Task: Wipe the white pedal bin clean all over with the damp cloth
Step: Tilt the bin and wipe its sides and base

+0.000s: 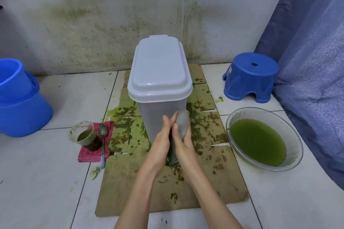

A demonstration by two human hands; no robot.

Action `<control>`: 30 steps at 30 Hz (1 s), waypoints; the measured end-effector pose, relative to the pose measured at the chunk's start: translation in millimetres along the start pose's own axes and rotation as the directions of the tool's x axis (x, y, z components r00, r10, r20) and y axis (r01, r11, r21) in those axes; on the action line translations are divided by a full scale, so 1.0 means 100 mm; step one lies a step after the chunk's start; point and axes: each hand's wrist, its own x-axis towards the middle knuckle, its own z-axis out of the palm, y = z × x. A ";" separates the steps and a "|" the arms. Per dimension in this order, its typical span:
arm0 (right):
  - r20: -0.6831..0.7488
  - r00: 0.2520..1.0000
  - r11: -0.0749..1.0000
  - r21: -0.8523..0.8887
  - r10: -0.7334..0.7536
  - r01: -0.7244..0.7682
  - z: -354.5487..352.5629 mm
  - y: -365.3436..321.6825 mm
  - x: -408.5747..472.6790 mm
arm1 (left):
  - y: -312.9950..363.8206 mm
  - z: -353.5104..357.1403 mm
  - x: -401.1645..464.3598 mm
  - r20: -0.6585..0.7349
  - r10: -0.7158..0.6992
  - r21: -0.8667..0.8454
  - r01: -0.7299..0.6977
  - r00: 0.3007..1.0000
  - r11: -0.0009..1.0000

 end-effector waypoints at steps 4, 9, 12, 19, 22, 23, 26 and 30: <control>-0.153 0.988 0.987 0.150 -0.025 0.048 -0.03 0.08 0.06 | 0.22 -0.02 -0.06 0.074 -0.028 0.234 0.010 0.997 0.972; -0.374 0.927 0.976 0.185 -0.039 0.116 -0.09 -0.08 0.23 | 0.83 -0.07 0.07 -0.080 0.645 0.796 -0.341 0.760 0.500; -0.351 0.930 0.967 0.176 -0.112 0.183 0.10 -0.33 0.44 | 0.99 -0.27 0.59 0.062 0.621 0.967 -0.200 0.781 0.155; -0.484 0.853 0.947 0.319 0.193 -0.034 0.15 0.39 0.81 | 0.70 -0.34 1.08 0.065 0.799 0.998 -0.017 0.598 -0.068; -0.382 0.811 0.853 0.456 0.444 -0.252 0.12 0.59 0.82 | 0.63 -0.34 1.13 0.088 0.871 0.996 -0.028 0.483 -0.085; -0.361 0.819 0.847 0.465 0.446 -0.256 0.12 0.54 0.84 | 0.62 -0.34 1.14 0.081 0.880 0.997 -0.026 0.469 -0.078; -0.354 0.893 0.903 0.413 0.278 -0.118 0.11 0.39 0.90 | 0.63 -0.33 1.15 0.073 0.886 0.997 -0.021 0.458 -0.071; -0.375 0.917 0.942 0.336 0.138 -0.004 0.00 0.49 1.07 | 0.61 -0.35 1.18 0.077 0.892 0.997 -0.021 0.446 -0.075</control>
